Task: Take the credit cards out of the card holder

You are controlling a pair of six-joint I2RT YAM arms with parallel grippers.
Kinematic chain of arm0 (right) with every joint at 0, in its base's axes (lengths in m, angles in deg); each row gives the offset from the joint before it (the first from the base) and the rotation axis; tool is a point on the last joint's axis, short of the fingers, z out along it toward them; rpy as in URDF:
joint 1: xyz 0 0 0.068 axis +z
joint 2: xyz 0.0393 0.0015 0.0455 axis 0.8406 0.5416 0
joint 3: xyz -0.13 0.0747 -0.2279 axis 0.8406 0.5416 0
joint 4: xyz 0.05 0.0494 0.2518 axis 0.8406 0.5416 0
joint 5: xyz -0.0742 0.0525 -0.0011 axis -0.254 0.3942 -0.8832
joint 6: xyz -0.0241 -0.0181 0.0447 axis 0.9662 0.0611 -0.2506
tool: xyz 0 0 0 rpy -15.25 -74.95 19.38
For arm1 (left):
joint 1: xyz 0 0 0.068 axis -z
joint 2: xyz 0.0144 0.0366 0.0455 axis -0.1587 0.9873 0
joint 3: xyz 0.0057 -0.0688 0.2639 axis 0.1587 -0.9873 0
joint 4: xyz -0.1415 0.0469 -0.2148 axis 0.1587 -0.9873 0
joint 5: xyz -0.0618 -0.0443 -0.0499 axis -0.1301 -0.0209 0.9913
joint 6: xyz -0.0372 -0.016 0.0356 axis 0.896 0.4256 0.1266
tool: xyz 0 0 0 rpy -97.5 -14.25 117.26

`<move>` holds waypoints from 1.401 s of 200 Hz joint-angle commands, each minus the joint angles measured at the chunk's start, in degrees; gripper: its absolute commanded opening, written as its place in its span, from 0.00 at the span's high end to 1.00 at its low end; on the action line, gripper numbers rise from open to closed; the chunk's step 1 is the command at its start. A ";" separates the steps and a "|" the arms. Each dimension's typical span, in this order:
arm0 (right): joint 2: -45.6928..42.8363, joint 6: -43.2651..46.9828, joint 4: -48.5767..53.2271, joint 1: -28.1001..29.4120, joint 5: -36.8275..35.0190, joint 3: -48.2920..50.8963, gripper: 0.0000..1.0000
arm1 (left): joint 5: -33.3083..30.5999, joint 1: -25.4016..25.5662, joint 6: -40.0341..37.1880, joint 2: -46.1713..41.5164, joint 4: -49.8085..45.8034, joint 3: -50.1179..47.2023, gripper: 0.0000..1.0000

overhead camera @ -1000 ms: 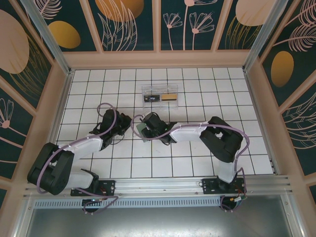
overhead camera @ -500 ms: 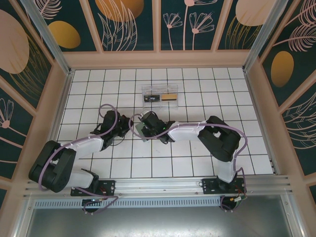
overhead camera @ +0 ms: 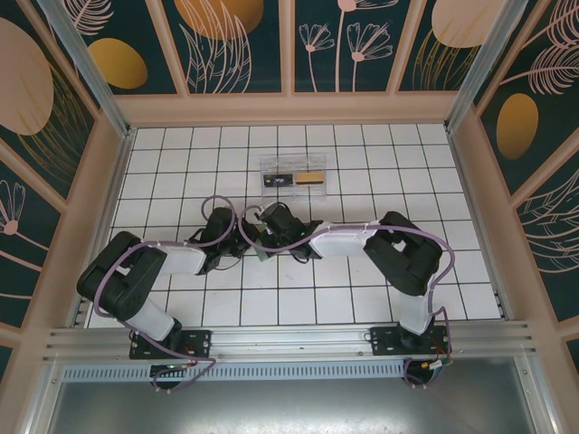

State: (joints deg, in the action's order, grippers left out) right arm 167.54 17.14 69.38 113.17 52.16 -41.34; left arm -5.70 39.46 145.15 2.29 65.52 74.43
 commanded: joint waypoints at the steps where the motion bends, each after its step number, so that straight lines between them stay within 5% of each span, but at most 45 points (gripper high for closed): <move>1: -2.90 -1.58 0.18 -0.41 1.21 1.88 1.00 | -2.65 0.43 1.15 1.97 -1.98 0.79 1.00; 109: -10.12 -3.06 -0.03 -7.03 -1.82 10.32 1.00 | -8.37 0.40 -0.20 2.86 -6.96 -1.06 1.00; 182: -10.63 -3.64 -2.90 -6.40 6.51 10.51 1.00 | -0.61 1.04 -3.07 -2.27 2.48 1.95 1.00; 233: -9.78 -4.12 -2.84 -6.31 6.26 10.23 1.00 | 3.96 2.42 -3.53 4.74 3.36 10.44 1.00; 280: -9.24 -4.23 -3.11 -6.31 6.30 10.27 1.00 | 1.89 4.23 -3.28 11.57 -3.70 14.03 1.00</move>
State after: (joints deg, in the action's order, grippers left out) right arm 158.32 14.08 67.94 106.59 57.78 -31.13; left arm -3.06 43.09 142.55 11.36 66.88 87.70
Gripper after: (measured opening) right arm 0.055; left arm 0.062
